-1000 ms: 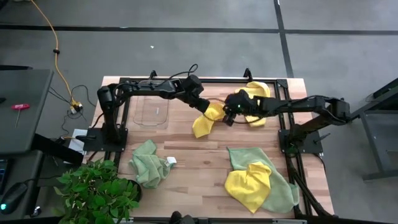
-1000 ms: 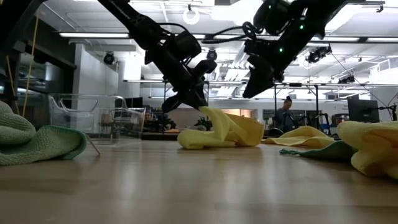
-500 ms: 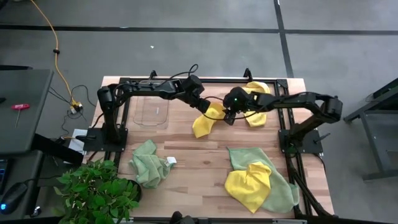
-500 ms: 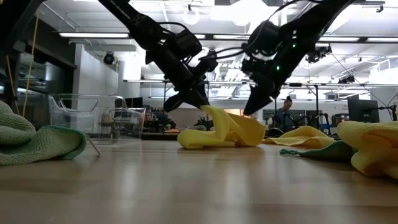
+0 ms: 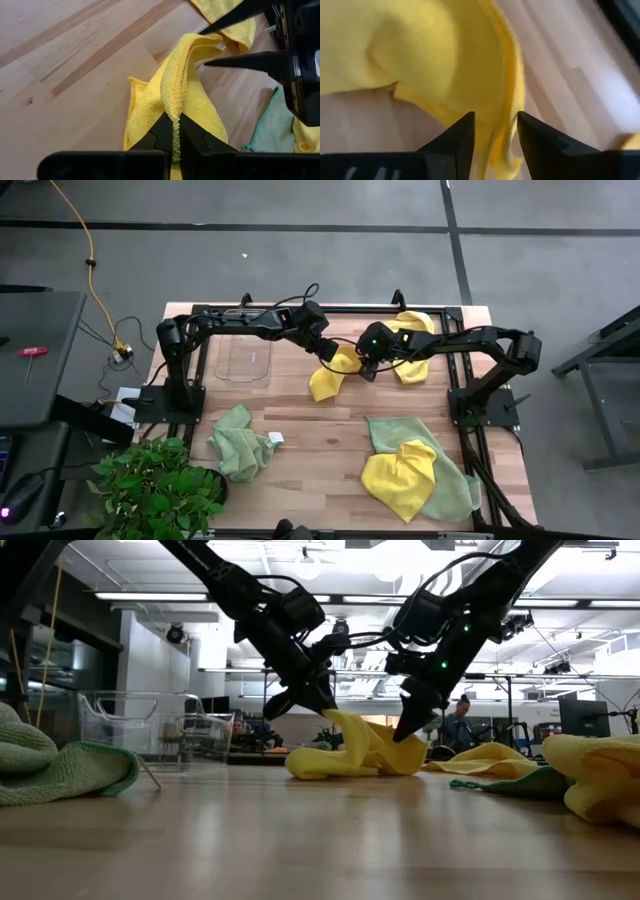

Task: Fold microfiber towels
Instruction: Fold the top left yellow towel

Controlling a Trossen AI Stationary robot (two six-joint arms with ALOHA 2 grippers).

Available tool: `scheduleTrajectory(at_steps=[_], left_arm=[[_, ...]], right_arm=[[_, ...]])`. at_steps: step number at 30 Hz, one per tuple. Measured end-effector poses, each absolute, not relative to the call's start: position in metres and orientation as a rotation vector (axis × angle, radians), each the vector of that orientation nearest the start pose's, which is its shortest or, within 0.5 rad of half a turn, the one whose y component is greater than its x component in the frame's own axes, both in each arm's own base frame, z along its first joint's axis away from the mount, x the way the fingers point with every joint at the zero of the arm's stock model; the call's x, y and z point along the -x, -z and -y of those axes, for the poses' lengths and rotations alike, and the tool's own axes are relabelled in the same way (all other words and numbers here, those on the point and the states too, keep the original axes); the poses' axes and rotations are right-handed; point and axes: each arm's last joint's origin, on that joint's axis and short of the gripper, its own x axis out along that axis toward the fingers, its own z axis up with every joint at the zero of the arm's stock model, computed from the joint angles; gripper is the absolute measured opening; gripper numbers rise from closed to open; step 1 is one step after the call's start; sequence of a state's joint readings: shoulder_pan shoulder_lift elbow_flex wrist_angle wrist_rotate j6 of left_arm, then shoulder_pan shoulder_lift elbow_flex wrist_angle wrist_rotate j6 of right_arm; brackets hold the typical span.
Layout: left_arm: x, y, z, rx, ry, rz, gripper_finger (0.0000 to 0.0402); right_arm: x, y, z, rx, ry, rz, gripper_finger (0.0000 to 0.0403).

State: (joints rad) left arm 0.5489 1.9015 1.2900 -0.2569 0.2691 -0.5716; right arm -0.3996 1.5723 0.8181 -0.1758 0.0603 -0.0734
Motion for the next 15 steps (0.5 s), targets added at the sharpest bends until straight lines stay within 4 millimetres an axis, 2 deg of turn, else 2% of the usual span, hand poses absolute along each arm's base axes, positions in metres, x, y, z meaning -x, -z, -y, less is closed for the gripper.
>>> scheduleTrajectory(at_steps=[4, 8, 10, 12, 15], left_arm=[[-0.347, -0.189, -0.204, 0.883, -0.491, -0.713, 0.0001], [-0.347, -0.192, -0.207, 0.886, -0.465, -0.706, 0.0001], [-0.349, -0.199, -0.210, 0.892, -0.420, -0.694, 0.0001], [-0.348, -0.210, -0.215, 0.898, -0.385, -0.685, 0.0001], [-0.345, -0.237, -0.220, 0.851, -0.362, -0.675, 0.0001]], right_arm=[[-0.272, -0.164, 0.116, -0.107, 0.383, -0.963, 0.0109], [-0.272, -0.165, 0.116, -0.142, 0.400, -0.956, 0.0025], [-0.272, -0.169, 0.116, -0.170, 0.408, -0.956, 0.0011], [-0.273, -0.182, 0.117, -0.183, 0.421, -0.938, 0.0010], [-0.273, -0.215, 0.117, -0.145, 0.411, -0.890, 0.0003]])
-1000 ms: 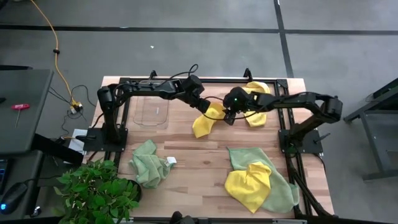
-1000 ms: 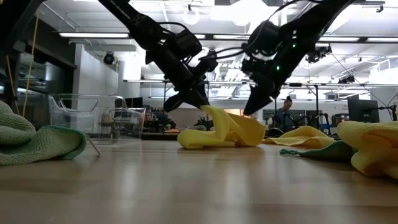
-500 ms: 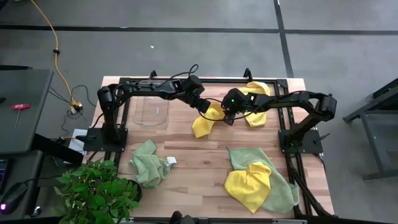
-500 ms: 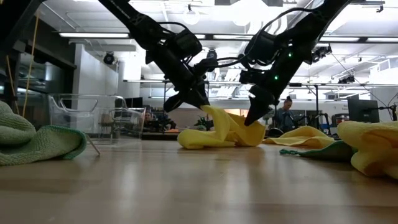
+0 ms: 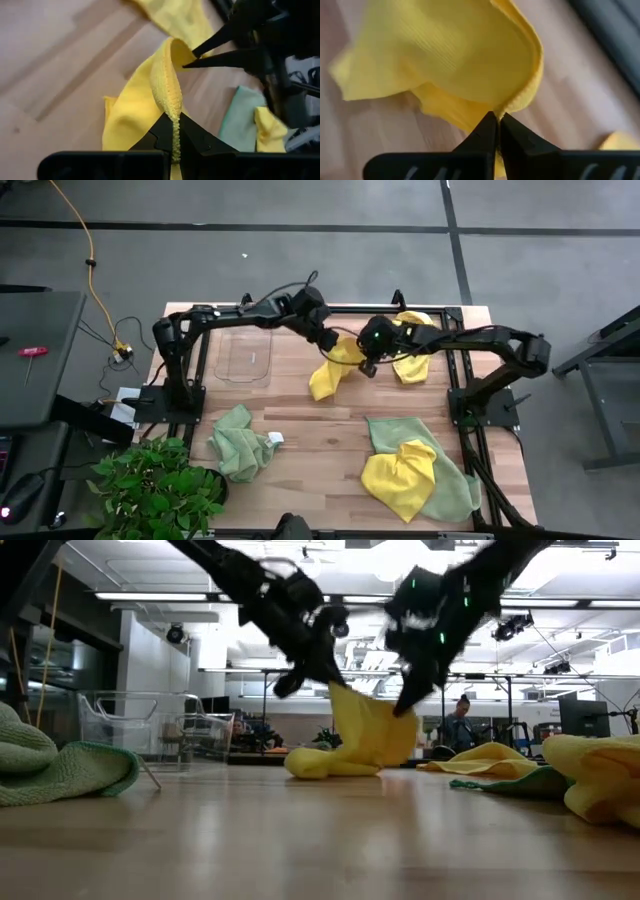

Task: Fold microfiber towels
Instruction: Fold the top left yellow towel

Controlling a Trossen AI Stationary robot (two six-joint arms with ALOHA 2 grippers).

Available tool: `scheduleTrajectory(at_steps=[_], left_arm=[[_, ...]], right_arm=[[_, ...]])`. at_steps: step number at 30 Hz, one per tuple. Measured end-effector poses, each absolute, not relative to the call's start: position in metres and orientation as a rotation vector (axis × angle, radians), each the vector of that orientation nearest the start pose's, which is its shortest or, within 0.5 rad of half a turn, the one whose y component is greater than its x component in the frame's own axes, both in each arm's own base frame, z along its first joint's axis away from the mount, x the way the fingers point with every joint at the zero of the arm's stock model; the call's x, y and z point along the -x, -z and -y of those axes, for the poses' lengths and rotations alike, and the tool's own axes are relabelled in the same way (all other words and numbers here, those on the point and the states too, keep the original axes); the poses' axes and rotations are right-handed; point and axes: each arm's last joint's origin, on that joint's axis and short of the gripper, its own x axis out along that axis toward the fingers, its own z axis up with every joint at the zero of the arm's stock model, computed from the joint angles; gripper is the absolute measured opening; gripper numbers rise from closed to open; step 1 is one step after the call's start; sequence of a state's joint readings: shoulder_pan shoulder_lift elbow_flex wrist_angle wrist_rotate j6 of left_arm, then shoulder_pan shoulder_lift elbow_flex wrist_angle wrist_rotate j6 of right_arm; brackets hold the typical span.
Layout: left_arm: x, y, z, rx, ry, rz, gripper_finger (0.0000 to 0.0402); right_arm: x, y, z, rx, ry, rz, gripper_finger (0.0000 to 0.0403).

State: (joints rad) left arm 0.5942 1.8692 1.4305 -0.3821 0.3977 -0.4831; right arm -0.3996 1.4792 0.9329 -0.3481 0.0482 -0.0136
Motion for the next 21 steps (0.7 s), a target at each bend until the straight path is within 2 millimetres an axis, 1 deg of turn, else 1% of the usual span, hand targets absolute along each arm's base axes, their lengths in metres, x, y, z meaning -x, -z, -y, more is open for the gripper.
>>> scheduleTrajectory(at_steps=[4, 7, 10, 12, 14, 16, 18, 21], left_arm=[[-0.338, -0.281, -0.221, 0.738, -0.357, -0.677, 0.0001], [-0.332, -0.315, -0.219, 0.645, -0.360, -0.664, 0.0001], [-0.323, -0.348, -0.213, 0.561, -0.380, -0.652, 0.0001], [-0.317, -0.365, -0.207, 0.518, -0.394, -0.656, 0.0001], [-0.312, -0.380, -0.200, 0.484, -0.407, -0.649, 0.0001], [-0.307, -0.391, -0.191, 0.464, -0.417, -0.646, 0.0001], [-0.305, -0.397, -0.182, 0.451, -0.412, -0.646, 0.0001], [-0.309, -0.400, -0.162, 0.451, -0.370, -0.667, 0.0001]], right_arm=[[-0.269, -0.266, 0.116, -0.087, 0.404, -0.823, 0.0002], [-0.266, -0.295, 0.117, -0.070, 0.399, -0.816, 0.0001], [-0.265, -0.320, 0.116, -0.053, 0.354, -0.817, 0.0001], [-0.264, -0.338, 0.115, -0.043, 0.322, -0.807, 0.0001], [-0.261, -0.353, 0.113, -0.057, 0.282, -0.802, 0.0001], [-0.258, -0.365, 0.110, -0.078, 0.239, -0.797, 0.0000], [-0.256, -0.372, 0.106, -0.106, 0.193, -0.798, 0.0000], [-0.255, -0.376, 0.096, -0.180, 0.090, -0.812, 0.0000]])
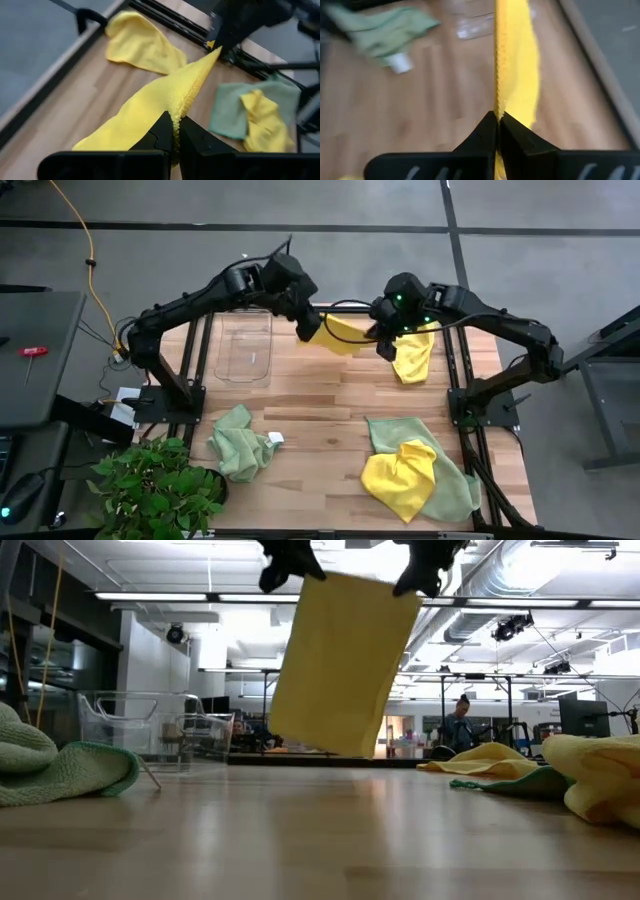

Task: Fold microfiber towels
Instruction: Fold the top left yellow towel

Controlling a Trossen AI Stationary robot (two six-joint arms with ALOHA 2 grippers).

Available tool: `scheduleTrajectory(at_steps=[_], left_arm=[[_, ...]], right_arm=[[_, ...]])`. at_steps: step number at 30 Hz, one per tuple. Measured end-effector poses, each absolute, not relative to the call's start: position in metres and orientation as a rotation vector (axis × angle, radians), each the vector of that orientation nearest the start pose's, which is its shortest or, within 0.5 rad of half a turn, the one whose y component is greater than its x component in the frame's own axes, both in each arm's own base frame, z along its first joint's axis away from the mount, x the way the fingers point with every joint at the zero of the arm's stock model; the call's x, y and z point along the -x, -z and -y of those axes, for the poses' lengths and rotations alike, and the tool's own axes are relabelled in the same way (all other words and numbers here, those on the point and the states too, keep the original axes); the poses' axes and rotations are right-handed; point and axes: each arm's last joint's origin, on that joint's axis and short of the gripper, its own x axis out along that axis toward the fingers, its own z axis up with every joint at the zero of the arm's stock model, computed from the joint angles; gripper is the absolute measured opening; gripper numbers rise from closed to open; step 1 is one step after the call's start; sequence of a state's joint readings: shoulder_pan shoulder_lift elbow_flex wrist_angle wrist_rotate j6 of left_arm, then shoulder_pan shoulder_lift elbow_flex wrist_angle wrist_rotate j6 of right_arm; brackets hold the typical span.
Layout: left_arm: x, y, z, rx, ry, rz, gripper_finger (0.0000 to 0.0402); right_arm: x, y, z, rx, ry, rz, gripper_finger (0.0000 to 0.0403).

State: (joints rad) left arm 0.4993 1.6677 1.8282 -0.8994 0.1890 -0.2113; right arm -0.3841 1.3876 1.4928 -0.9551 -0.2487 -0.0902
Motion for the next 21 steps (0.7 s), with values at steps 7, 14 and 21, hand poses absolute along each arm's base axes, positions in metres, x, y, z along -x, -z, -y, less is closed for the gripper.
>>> scheduleTrajectory(at_steps=[7, 14, 21], left_arm=[[-0.330, -0.396, -0.101, 0.505, -0.237, -0.747, 0.0000], [-0.346, -0.377, -0.064, 0.495, -0.262, -0.809, 0.0000], [-0.346, -0.303, -0.078, 0.528, -0.462, -0.919, 0.0000]], right_arm=[[-0.253, -0.389, 0.062, -0.343, -0.154, -0.857, 0.0000], [-0.260, -0.374, 0.059, -0.482, -0.178, -0.985, 0.0000], [-0.291, -0.334, 0.085, -0.415, -0.048, -1.121, 0.0000]])
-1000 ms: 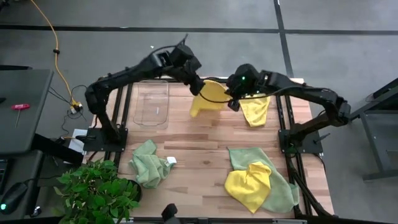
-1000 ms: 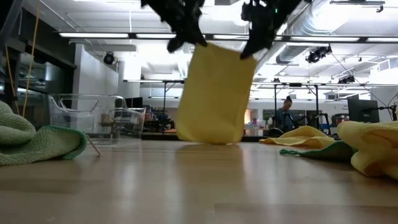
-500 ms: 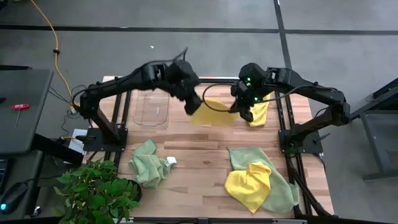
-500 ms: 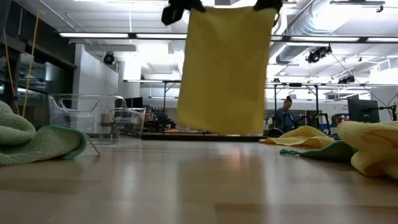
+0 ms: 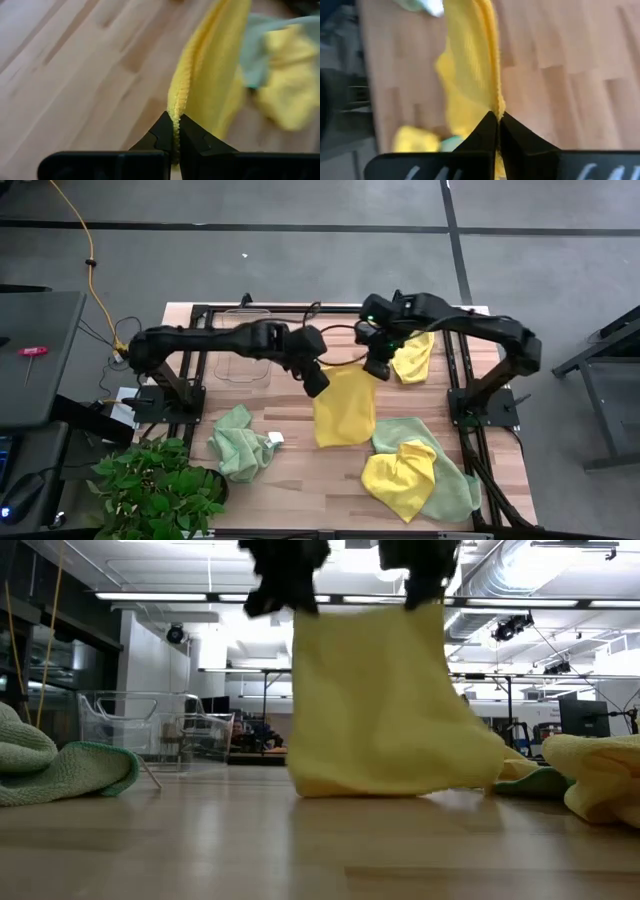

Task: Fold microfiber towels
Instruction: Fold the top left yellow towel

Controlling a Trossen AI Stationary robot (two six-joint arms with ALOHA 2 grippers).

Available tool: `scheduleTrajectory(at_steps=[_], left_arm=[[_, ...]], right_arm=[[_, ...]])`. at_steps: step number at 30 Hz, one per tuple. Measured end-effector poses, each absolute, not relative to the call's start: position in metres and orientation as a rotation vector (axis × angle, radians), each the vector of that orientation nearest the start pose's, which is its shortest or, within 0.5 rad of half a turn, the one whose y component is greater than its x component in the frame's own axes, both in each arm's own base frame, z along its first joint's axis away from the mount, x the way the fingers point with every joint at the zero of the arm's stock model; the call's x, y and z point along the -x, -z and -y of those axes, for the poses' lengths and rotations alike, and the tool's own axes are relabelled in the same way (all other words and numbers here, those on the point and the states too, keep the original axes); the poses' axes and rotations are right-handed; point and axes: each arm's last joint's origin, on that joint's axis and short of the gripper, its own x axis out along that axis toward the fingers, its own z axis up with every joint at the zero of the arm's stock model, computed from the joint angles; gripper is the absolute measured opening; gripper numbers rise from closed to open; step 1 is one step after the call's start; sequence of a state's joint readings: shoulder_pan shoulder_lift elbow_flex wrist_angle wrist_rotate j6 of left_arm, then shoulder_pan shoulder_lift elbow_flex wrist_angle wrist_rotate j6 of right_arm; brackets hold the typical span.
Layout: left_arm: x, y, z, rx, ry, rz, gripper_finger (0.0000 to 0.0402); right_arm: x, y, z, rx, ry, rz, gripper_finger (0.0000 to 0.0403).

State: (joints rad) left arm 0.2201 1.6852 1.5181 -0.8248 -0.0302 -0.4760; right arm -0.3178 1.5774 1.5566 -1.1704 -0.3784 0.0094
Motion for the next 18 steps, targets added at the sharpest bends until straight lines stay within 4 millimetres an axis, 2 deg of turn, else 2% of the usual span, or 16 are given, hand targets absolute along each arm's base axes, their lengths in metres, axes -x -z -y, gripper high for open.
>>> scheduleTrajectory(at_steps=[3, 6, 12, 18], left_arm=[[-0.341, -0.278, -0.088, 0.526, -0.552, -0.935, 0.0000], [-0.336, -0.261, -0.099, 0.501, -0.645, -0.931, 0.0000], [-0.330, -0.248, -0.127, 0.448, -0.795, -0.830, 0.0000], [-0.326, -0.234, -0.156, 0.405, -0.856, -0.790, 0.0000]], right_arm=[[-0.303, -0.317, 0.098, -0.378, 0.031, -1.173, 0.0000], [-0.314, -0.298, 0.112, -0.359, 0.110, -1.212, 0.0000], [-0.330, -0.265, 0.140, -0.320, 0.265, -1.275, 0.0000], [-0.336, -0.248, 0.162, -0.359, 0.365, -1.253, 0.0000]])
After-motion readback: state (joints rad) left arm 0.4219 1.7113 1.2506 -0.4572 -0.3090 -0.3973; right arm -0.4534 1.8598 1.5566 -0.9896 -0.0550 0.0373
